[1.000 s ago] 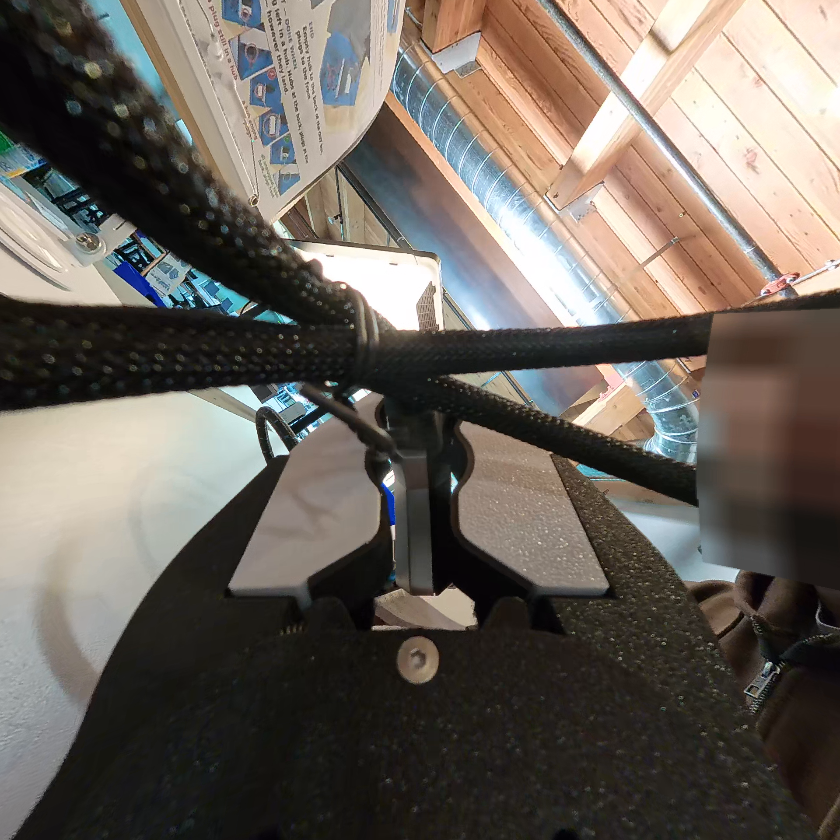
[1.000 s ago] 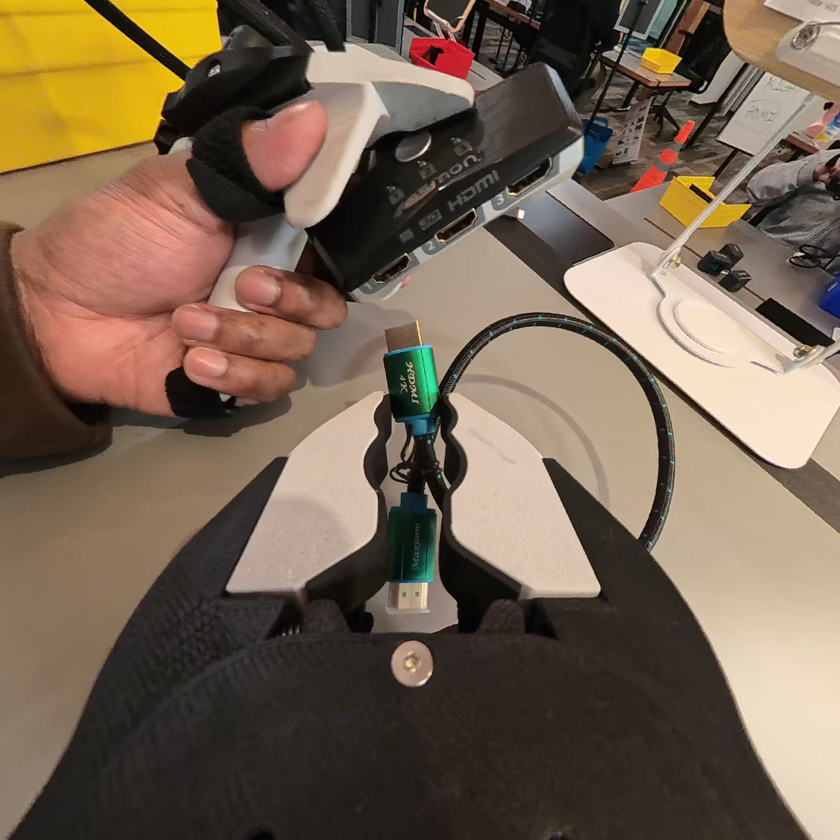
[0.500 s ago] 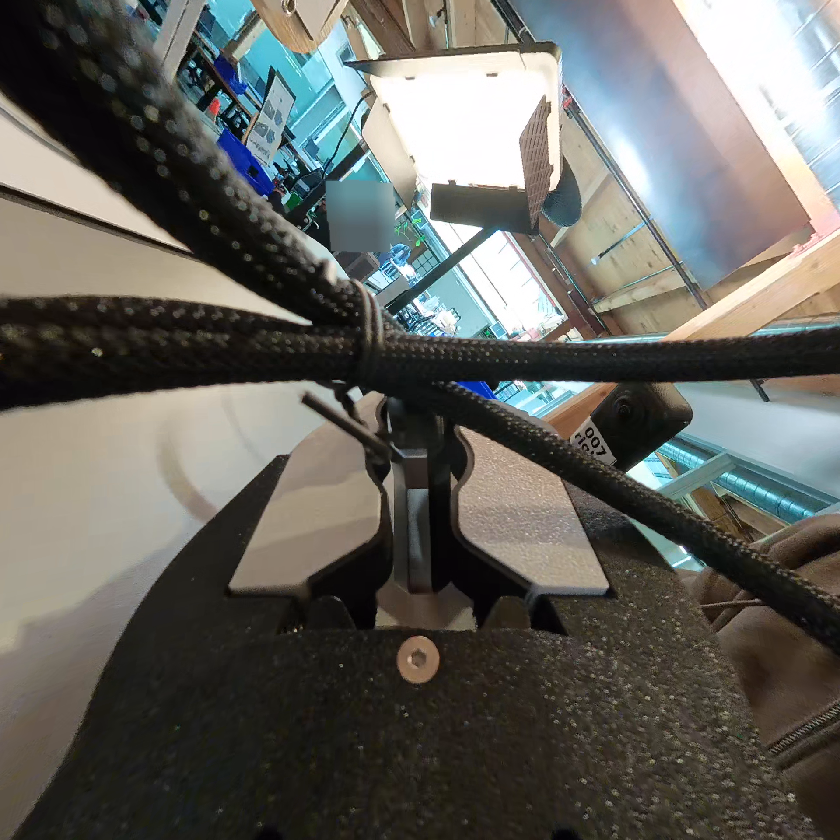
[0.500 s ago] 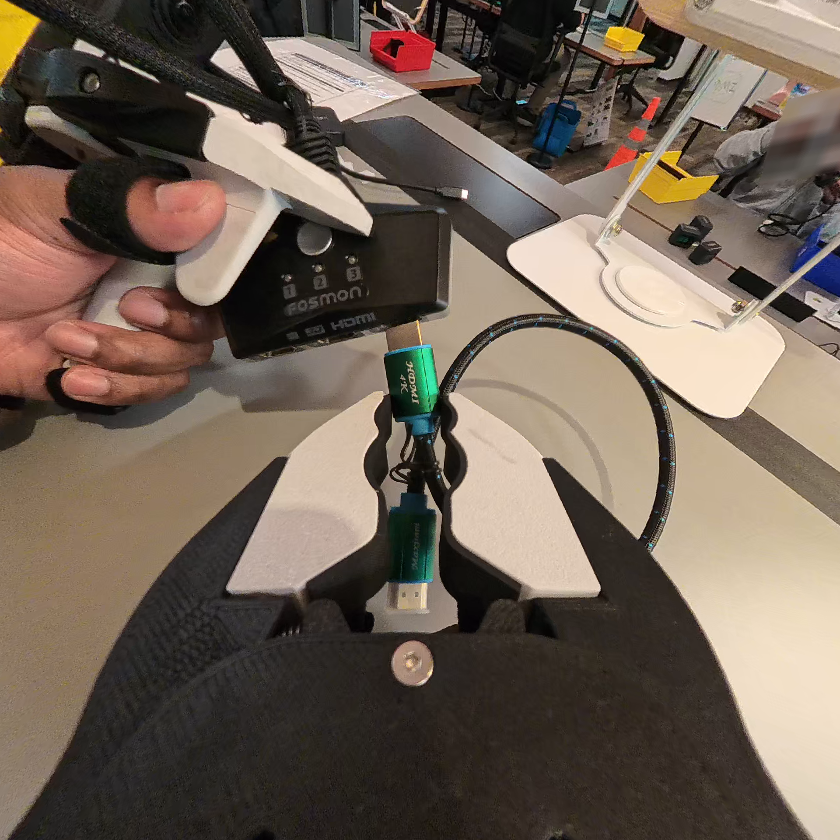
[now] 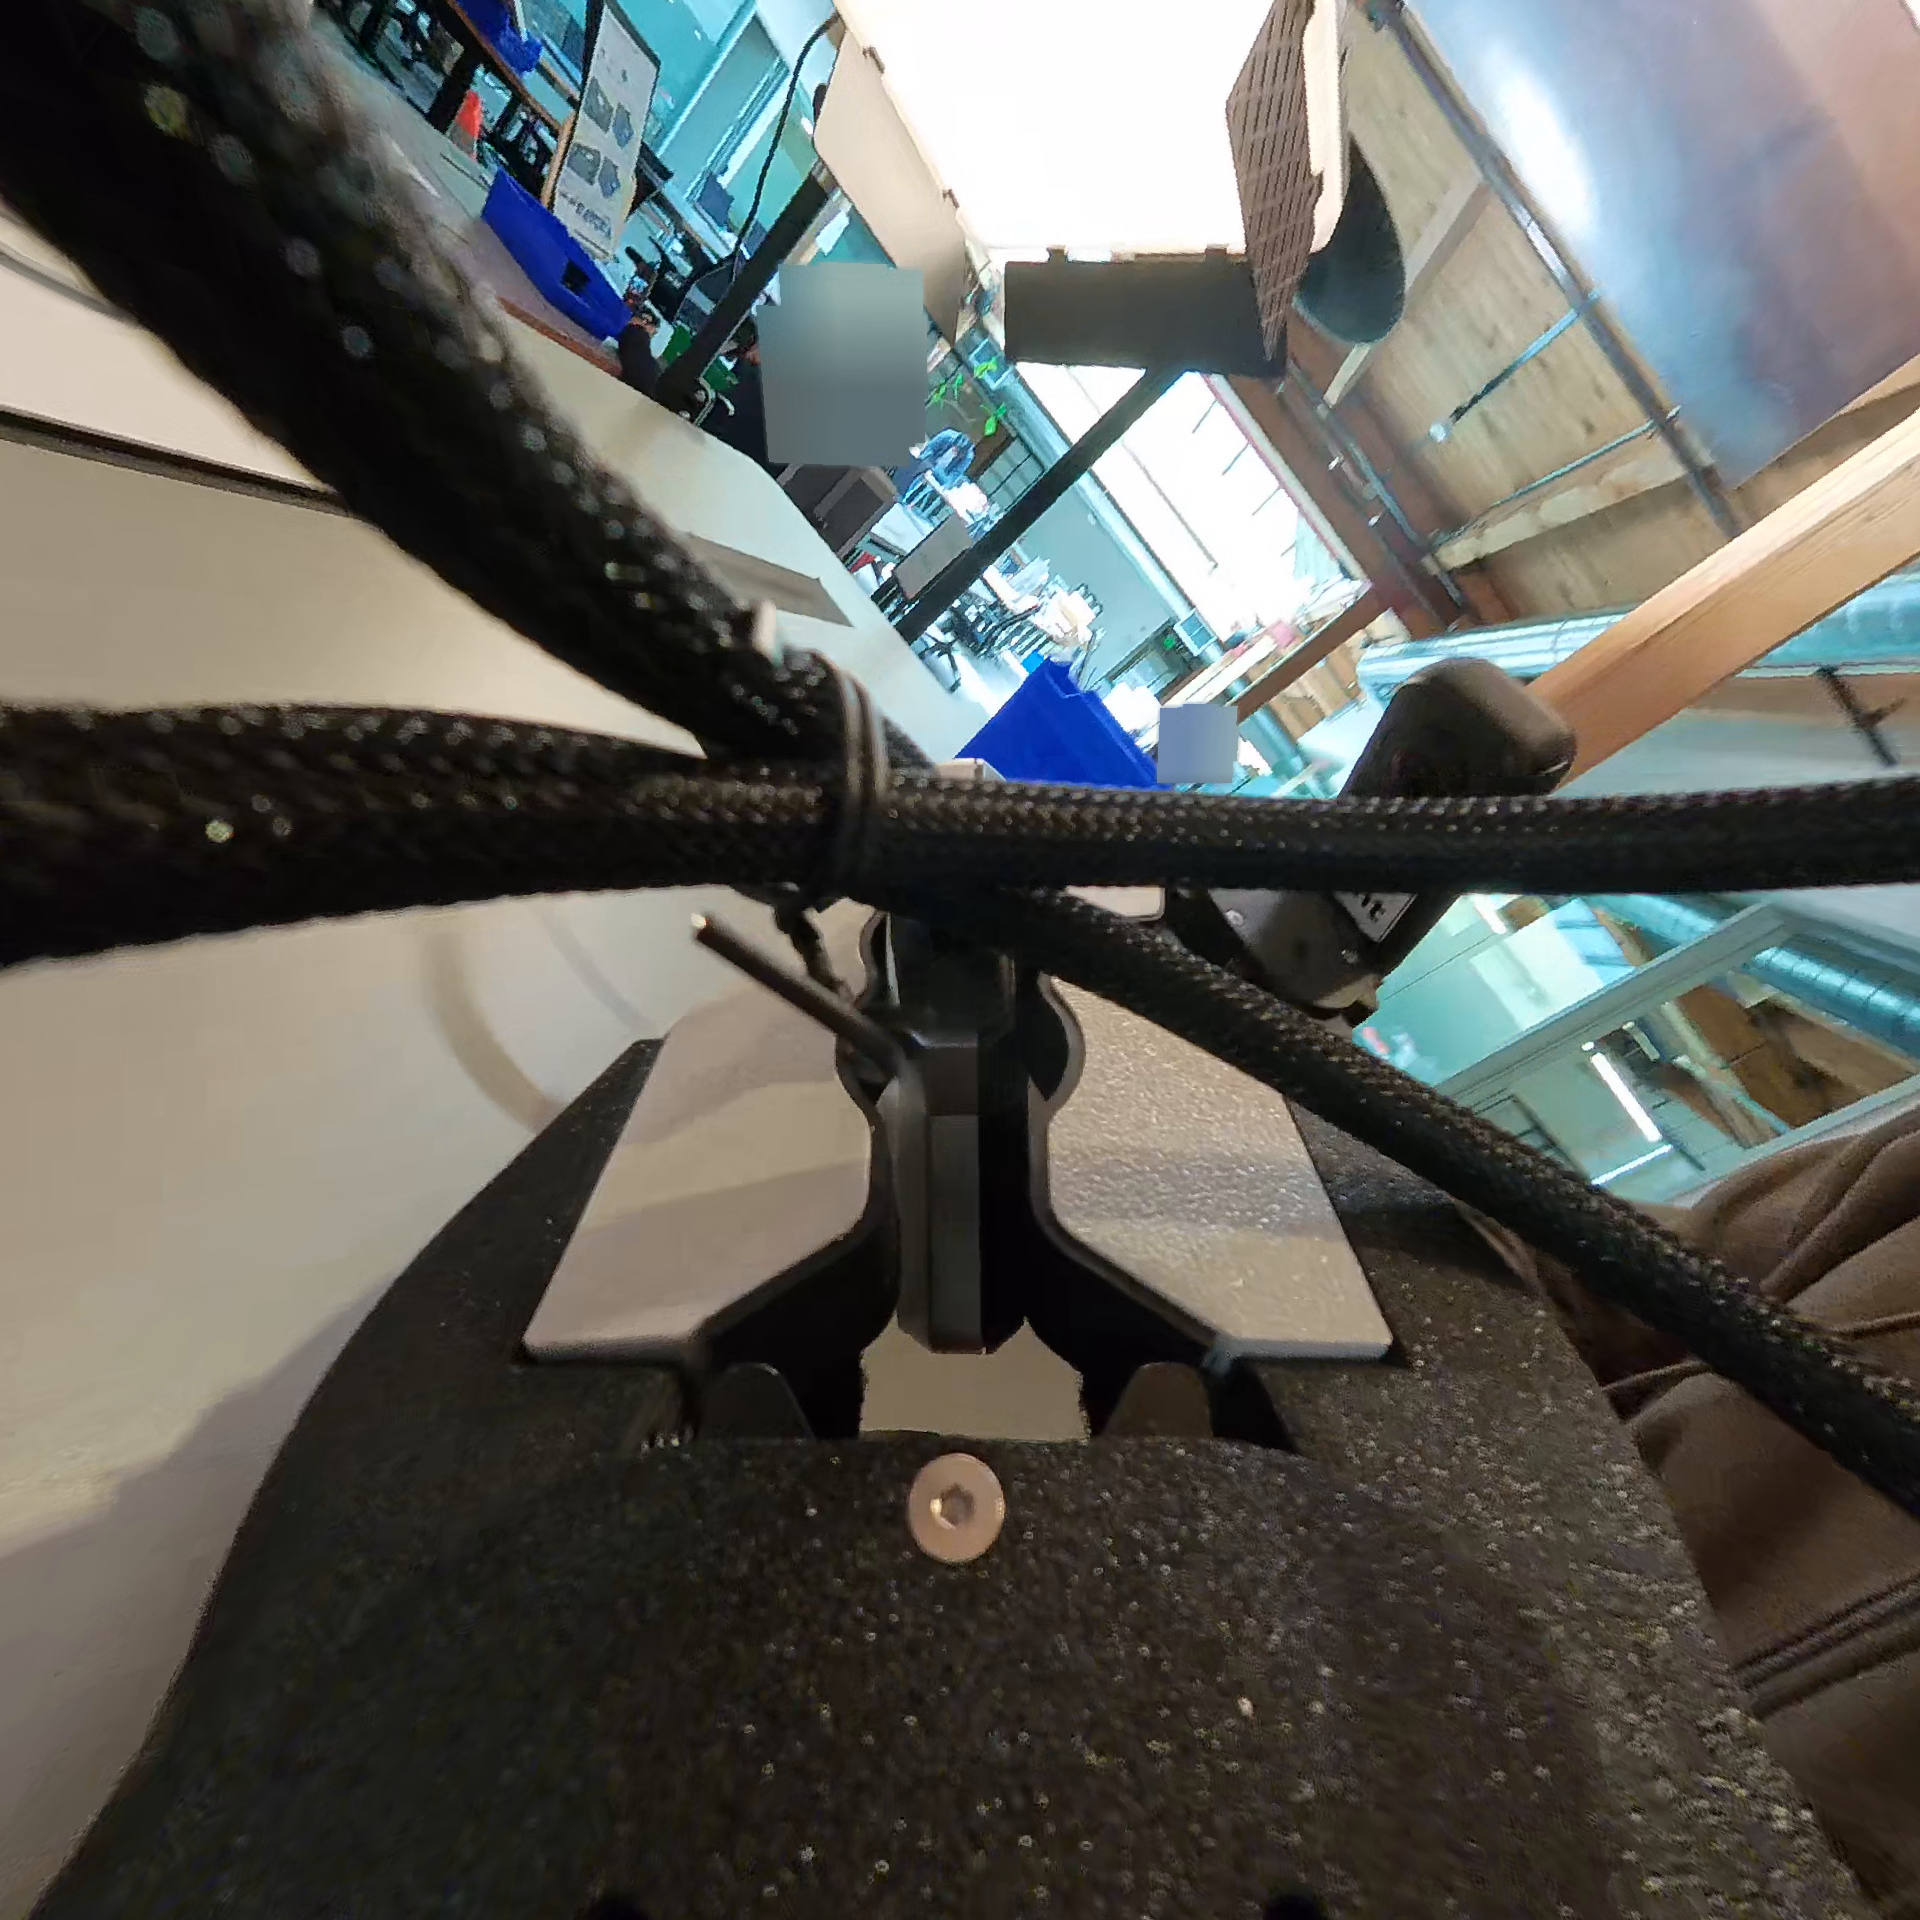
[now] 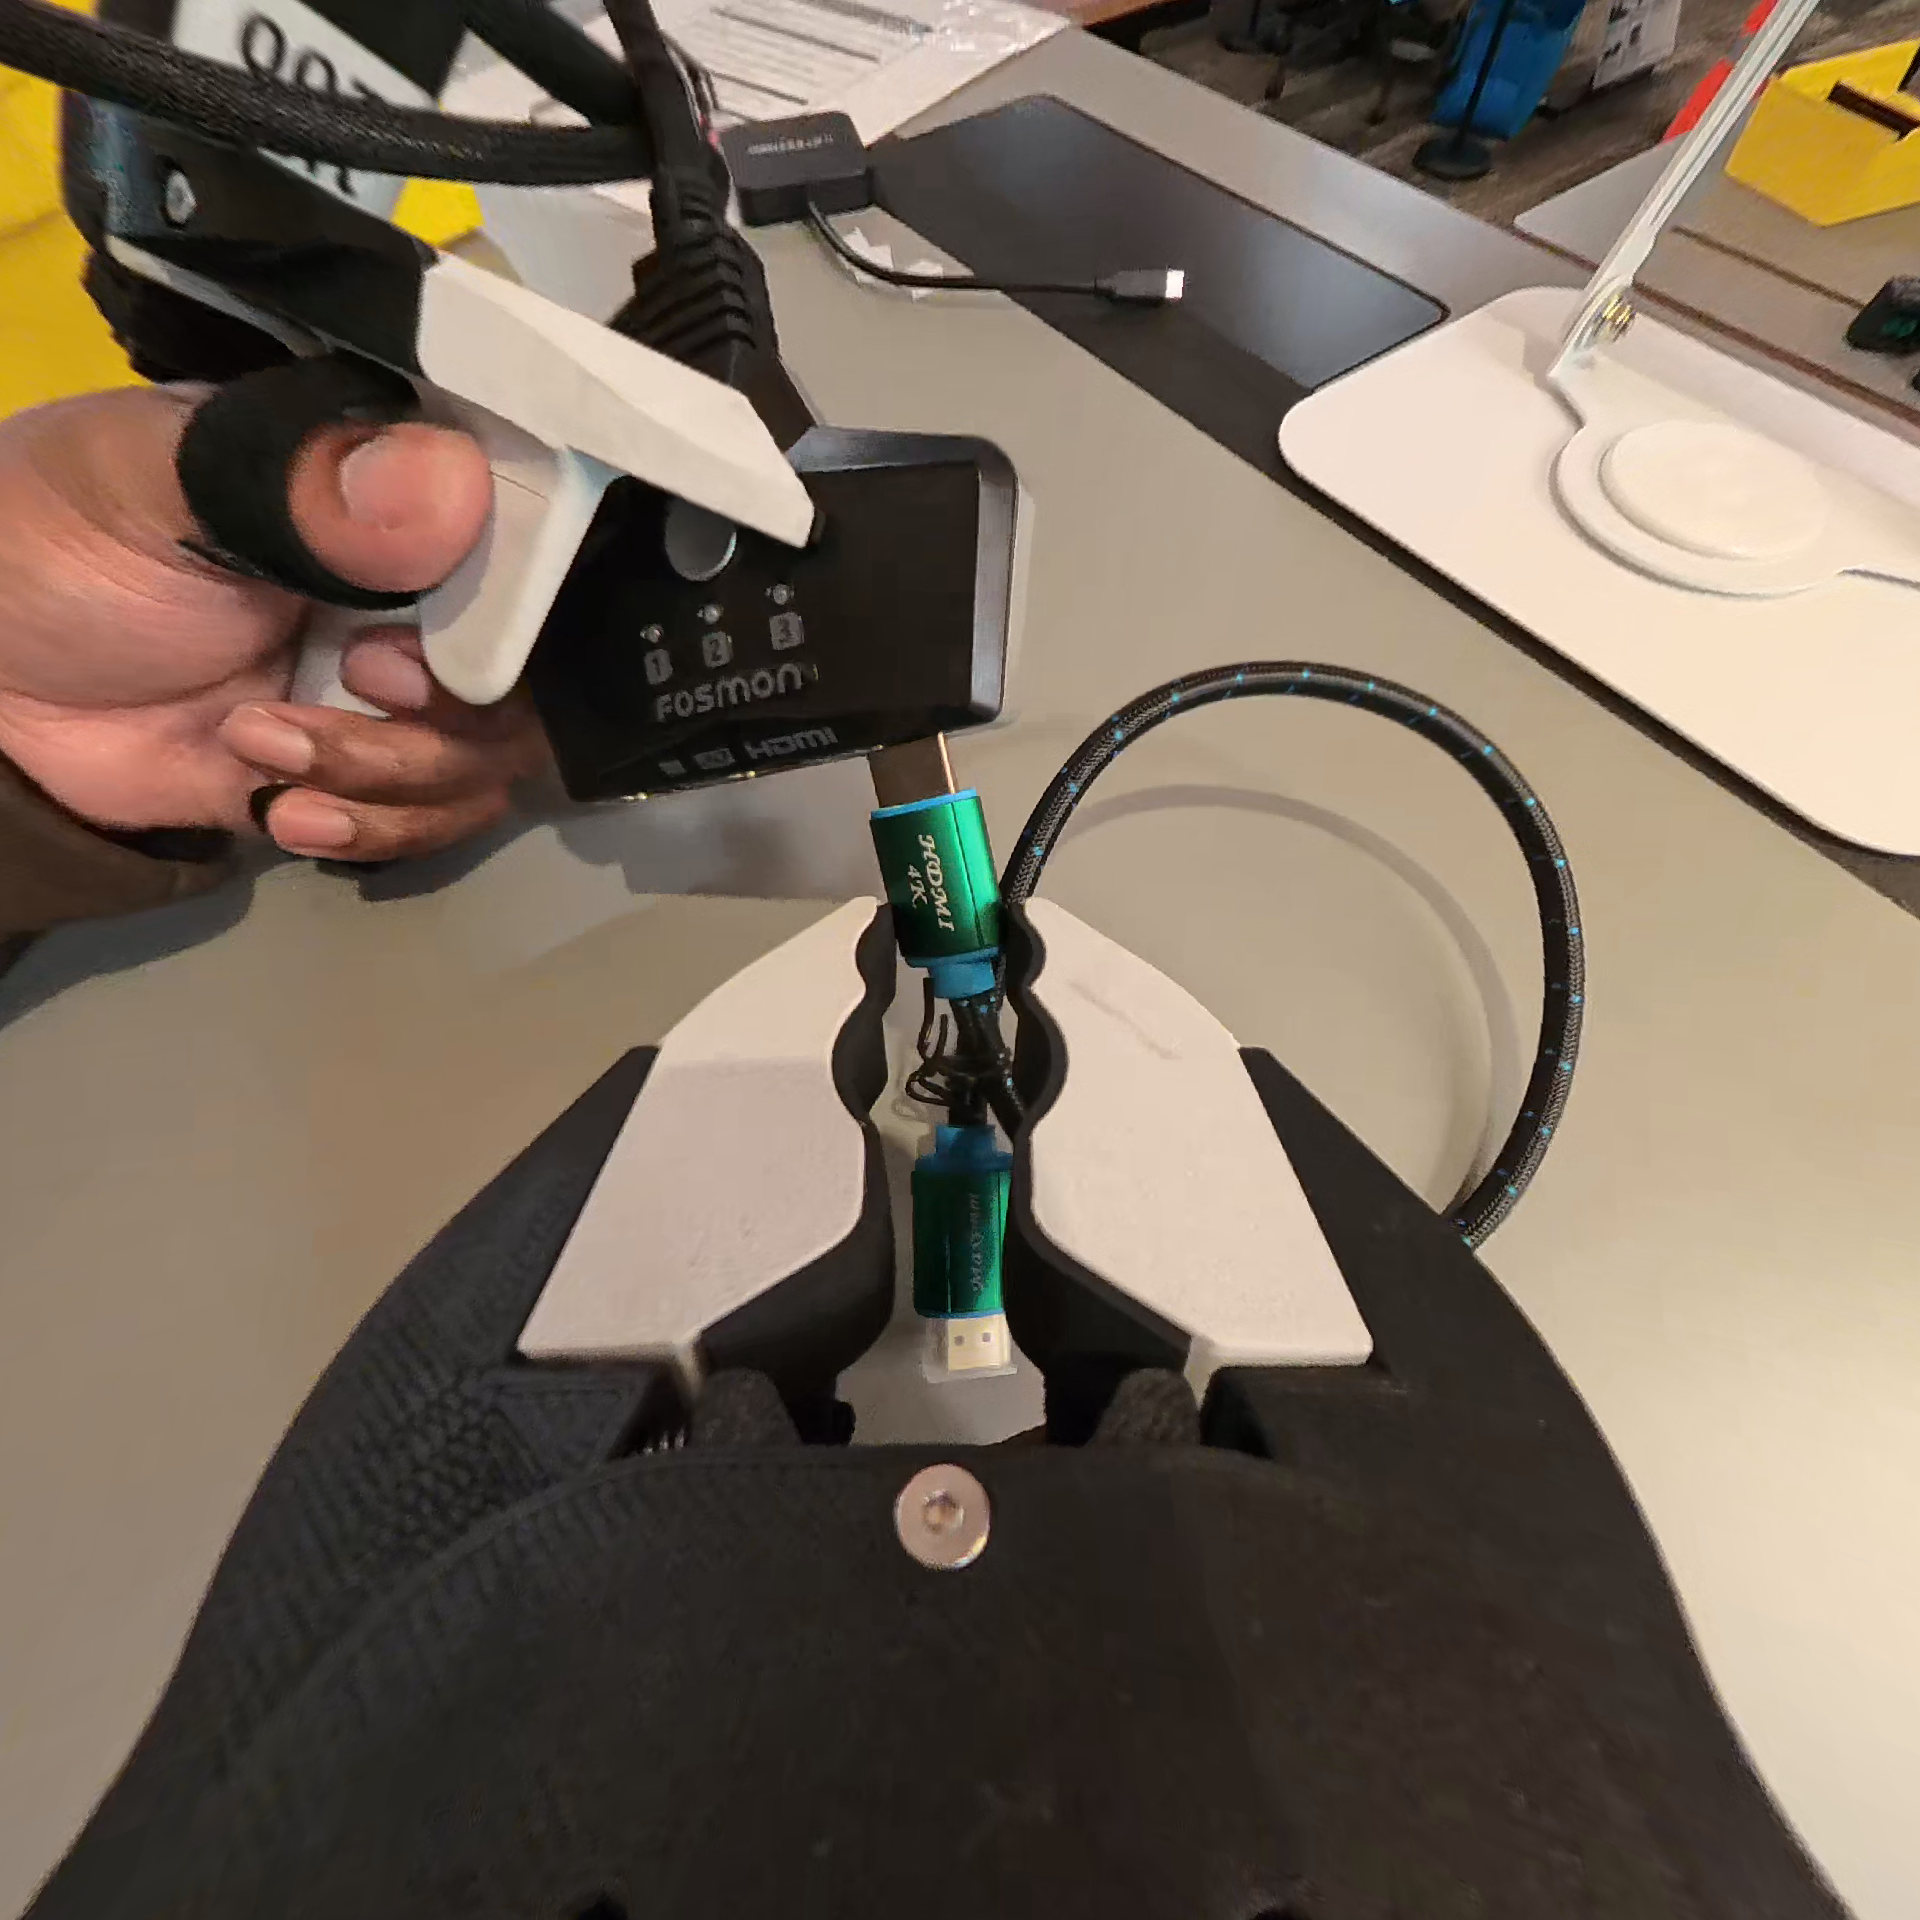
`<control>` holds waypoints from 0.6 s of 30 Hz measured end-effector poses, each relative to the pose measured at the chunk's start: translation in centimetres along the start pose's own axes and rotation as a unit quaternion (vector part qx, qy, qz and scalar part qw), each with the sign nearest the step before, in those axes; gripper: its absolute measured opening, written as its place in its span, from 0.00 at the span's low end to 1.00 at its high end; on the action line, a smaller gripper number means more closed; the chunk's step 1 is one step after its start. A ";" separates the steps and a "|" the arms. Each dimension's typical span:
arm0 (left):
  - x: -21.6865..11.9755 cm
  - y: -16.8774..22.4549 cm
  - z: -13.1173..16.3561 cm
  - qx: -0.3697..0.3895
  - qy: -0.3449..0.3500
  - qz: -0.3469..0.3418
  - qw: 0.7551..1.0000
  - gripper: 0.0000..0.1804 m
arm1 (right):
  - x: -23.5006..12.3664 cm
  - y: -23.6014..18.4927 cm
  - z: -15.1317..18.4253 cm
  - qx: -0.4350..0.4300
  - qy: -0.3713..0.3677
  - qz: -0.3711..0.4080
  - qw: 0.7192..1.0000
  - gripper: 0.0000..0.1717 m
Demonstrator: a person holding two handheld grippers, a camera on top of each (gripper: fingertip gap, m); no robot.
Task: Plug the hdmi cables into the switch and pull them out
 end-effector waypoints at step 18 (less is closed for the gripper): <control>0.4 0.7 0.4 -0.002 -0.010 0.020 1.000 0.11 | -0.2 -0.2 0.0 0.053 -0.012 -0.029 0.998 0.11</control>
Point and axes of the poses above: each gripper's, where its closed fingertips meet, x out along the fingers, z out of its underside, y = z × x across the jaws, the point moved 1 cm from there along -x, back along the fingers, and after that the axes turned 12 degrees about z, right-handed, at the moved point
